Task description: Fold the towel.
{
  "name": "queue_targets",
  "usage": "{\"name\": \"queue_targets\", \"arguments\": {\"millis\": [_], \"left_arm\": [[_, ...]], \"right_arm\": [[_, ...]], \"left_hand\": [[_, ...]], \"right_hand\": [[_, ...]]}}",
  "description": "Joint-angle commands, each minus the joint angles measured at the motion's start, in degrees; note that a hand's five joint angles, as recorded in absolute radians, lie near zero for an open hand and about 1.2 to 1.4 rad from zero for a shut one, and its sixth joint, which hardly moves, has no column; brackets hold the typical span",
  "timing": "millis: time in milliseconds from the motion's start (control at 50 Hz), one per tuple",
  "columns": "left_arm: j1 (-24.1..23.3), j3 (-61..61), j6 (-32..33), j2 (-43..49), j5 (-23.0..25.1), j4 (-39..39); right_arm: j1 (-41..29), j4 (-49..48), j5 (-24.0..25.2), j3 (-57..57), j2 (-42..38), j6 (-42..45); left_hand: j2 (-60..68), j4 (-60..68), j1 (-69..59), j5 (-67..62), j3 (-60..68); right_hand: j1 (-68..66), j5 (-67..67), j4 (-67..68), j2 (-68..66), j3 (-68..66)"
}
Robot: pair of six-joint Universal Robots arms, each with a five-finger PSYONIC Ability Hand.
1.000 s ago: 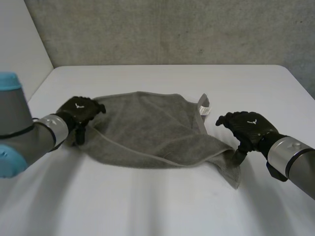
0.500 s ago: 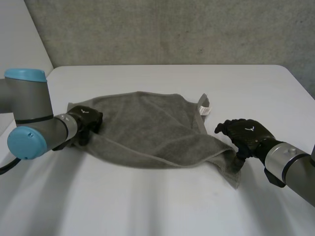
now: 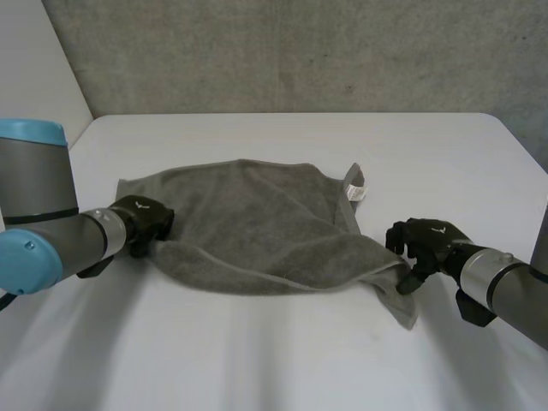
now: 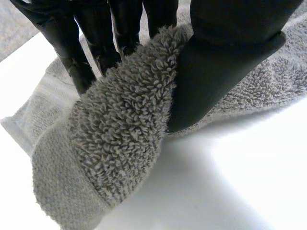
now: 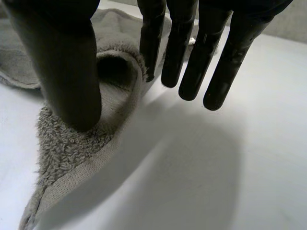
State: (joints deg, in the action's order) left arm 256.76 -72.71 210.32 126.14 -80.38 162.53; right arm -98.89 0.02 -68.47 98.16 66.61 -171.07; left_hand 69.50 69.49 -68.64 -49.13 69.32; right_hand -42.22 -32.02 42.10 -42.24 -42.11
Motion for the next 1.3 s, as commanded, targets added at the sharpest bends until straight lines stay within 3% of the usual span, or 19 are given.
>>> {"name": "queue_targets", "arguments": {"millis": [20,120,160,300,340,380,400,440,460,500,620,740,820,940,1120,1220,1260,1280,1300], "left_arm": [[0.93,-0.33,0.00,0.16,0.22,-0.02],[1.02,-0.59,-0.09,-0.72,0.31,0.07],[1.02,-0.76,-0.09,-2.12,0.48,0.50],[1.11,-0.85,-0.71,-7.84,0.48,4.46],[1.20,-0.85,-1.14,-10.30,0.31,6.48],[1.20,-1.38,-3.41,-16.51,-0.13,12.08],[1.20,-1.38,-3.43,-16.54,-0.13,12.11],[1.37,-3.04,-10.07,-23.89,-0.48,19.28],[1.37,-3.05,-10.11,-23.93,-0.48,19.31],[2.60,-4.10,-17.98,-30.57,-2.05,24.57],[4.80,-4.54,-26.02,-37.72,-5.84,24.94],[4.54,-5.86,-26.55,-39.31,-5.67,21.51],[4.54,-6.48,-26.55,-33.88,-5.67,18.71],[4.19,-6.39,-26.37,-24.30,-5.58,15.45],[1.37,0.11,-24.44,-11.80,-5.58,14.30],[0.85,9.25,-21.97,-7.58,-5.67,15.45],[0.76,16.34,-21.45,-7.23,-5.67,21.91],[0.76,16.37,-21.45,-7.23,-5.67,21.95],[0.58,18.29,-21.71,-7.49,-5.67,27.96]], "right_arm": [[0.98,2.27,5.81,-2.45,-3.60,-5.59],[0.98,3.68,8.53,-4.03,-4.47,-7.88],[0.98,3.68,8.79,-4.65,-4.47,-8.84],[1.86,3.41,8.53,-7.55,-1.05,-9.11],[2.47,3.24,8.44,-8.34,3.26,-9.11],[4.31,2.28,8.36,-10.00,12.88,-8.58],[4.32,2.27,8.36,-10.01,12.93,-8.58],[5.37,0.43,8.01,-13.16,20.63,-8.49],[5.37,0.42,8.00,-13.17,20.66,-8.49],[5.55,-0.45,7.30,-17.02,27.39,-8.49],[6.43,1.39,7.30,-22.31,33.14,-7.79],[3.79,13.43,8.00,-29.26,28.49,3.99],[-3.49,20.27,5.55,-33.20,19.54,13.98],[-4.82,22.40,-0.95,-34.53,10.41,21.73],[-7.46,21.61,-5.09,-42.00,-1.66,26.75],[-9.13,13.70,-9.84,-50.53,-8.34,28.16],[-9.92,0.68,-12.81,-54.21,-9.31,29.47],[-9.92,0.60,-12.83,-54.22,-9.31,29.48],[-10.27,-8.28,-13.61,-54.04,-8.79,29.39]], "left_hand": [[10.50,10.51,-11.36,-20.87,10.68],[10.50,10.51,-11.36,-20.87,10.68],[10.50,10.51,-11.36,-20.87,10.68],[10.50,10.51,-11.36,-20.87,10.68],[10.50,10.51,-11.36,-20.87,10.68],[10.50,10.51,-11.36,-20.87,10.68],[10.50,10.51,-11.36,-20.87,10.68],[10.50,10.51,-11.36,-20.87,10.68],[10.50,10.51,-11.36,-20.87,10.68],[10.50,10.51,-11.36,-20.87,10.68],[10.50,10.51,-11.36,-20.87,10.68],[10.50,10.51,-11.36,-20.87,10.68],[10.50,10.51,-11.36,-20.87,10.68],[10.50,10.51,-11.36,-20.87,10.68],[10.50,10.51,-11.36,-20.87,10.68],[10.50,10.51,-11.36,-20.87,10.68],[10.50,10.51,-11.36,-20.87,10.68],[10.50,10.51,-11.36,-20.87,10.68],[10.50,10.51,-11.36,-20.87,10.68]], "right_hand": [[-7.22,-7.43,7.34,-7.20,-7.33],[-19.67,-19.88,19.79,-19.65,-19.78],[-37.67,-37.87,37.79,-37.65,-37.78],[-37.78,-37.98,37.90,-37.76,-37.89],[-37.78,-37.98,37.90,-37.76,-37.89],[-37.78,-37.98,37.90,-37.76,-37.89],[-37.78,-37.98,37.90,-37.76,-37.89],[-37.78,-37.98,37.90,-37.76,-37.89],[-37.78,-37.98,37.90,-37.76,-37.89],[-37.78,-37.98,37.90,-37.76,-37.89],[-37.78,-37.98,37.90,-37.76,-37.89],[-37.78,-37.98,37.90,-37.76,-37.89],[-37.78,-37.98,37.90,-37.76,-37.89],[-37.78,-37.98,37.90,-37.76,-37.89],[-37.78,-37.98,37.90,-37.76,-37.89],[-37.78,-37.98,37.90,-37.76,-37.89],[-37.78,-37.98,37.90,-37.76,-37.89],[-37.78,-37.98,37.90,-37.76,-37.89],[-37.78,-37.98,37.90,-37.76,-37.89]]}}
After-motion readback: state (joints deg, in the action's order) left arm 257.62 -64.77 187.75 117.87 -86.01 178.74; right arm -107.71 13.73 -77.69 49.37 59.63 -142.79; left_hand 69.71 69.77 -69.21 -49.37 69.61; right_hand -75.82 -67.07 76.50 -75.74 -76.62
